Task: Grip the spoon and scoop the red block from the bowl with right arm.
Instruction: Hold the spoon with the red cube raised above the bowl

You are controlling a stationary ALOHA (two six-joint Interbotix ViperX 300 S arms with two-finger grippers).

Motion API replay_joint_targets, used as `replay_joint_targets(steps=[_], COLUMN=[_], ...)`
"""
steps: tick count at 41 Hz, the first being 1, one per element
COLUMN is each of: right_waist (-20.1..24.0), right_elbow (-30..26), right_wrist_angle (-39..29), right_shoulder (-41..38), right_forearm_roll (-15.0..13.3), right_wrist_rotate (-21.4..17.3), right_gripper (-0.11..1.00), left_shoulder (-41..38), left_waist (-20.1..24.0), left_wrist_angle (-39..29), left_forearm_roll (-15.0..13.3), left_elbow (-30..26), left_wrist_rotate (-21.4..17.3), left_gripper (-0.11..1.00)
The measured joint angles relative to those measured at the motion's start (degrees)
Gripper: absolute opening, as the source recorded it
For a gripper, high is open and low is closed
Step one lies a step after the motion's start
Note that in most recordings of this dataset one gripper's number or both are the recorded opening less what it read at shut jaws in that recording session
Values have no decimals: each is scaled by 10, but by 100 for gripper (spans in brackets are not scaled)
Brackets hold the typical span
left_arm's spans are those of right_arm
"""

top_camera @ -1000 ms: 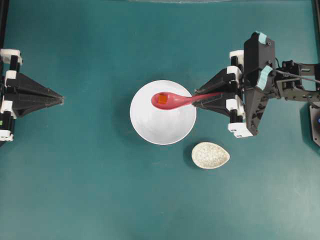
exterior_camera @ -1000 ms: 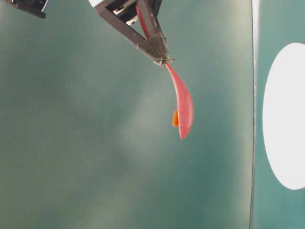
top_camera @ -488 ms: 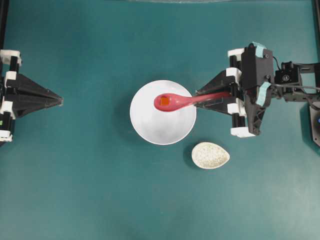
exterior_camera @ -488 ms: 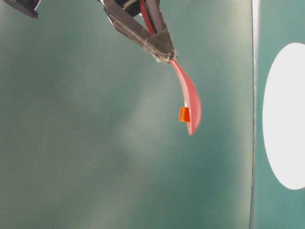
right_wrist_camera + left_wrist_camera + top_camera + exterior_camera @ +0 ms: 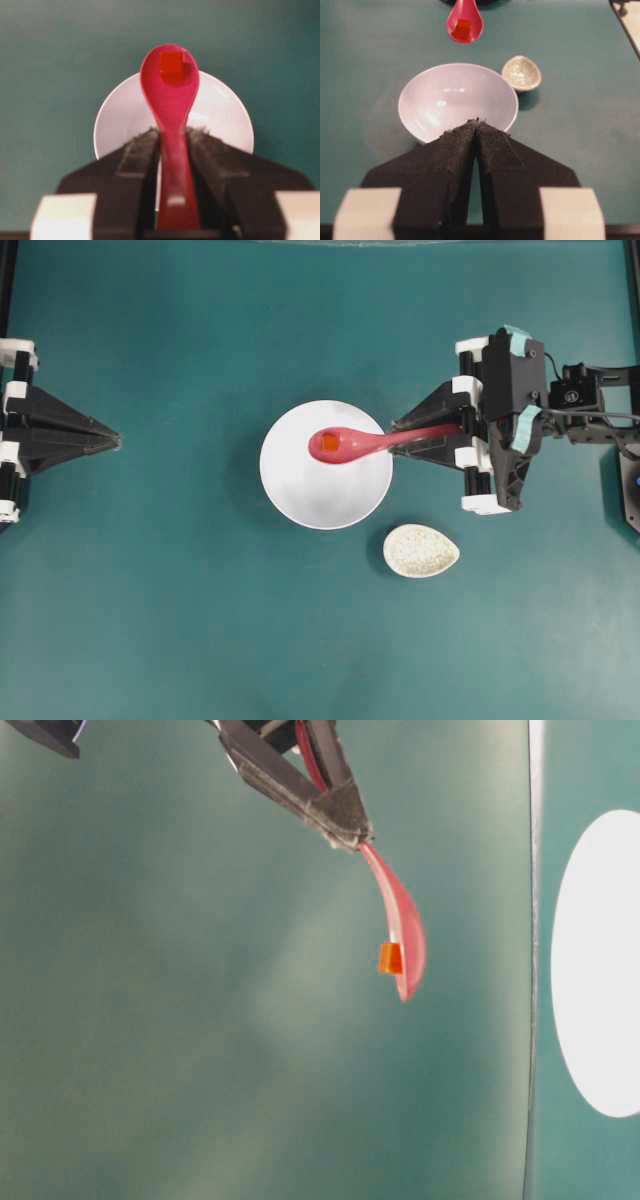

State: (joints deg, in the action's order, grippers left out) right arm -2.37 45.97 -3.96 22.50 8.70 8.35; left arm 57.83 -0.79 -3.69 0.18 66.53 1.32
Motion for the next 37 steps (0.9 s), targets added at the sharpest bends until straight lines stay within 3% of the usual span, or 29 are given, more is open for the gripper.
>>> replay_joint_targets(steps=[37], right_waist=[1], right_elbow=[0], right_wrist_angle=[24], right_shoulder=[0], right_forearm_roll=[0], right_wrist_rotate=[2], right_gripper=[25], left_shoulder=[-1], left_waist=[0], left_wrist_angle=[-7], left_forearm_roll=[0], left_elbow=[0], left_wrist_rotate=[11], left_gripper=[2])
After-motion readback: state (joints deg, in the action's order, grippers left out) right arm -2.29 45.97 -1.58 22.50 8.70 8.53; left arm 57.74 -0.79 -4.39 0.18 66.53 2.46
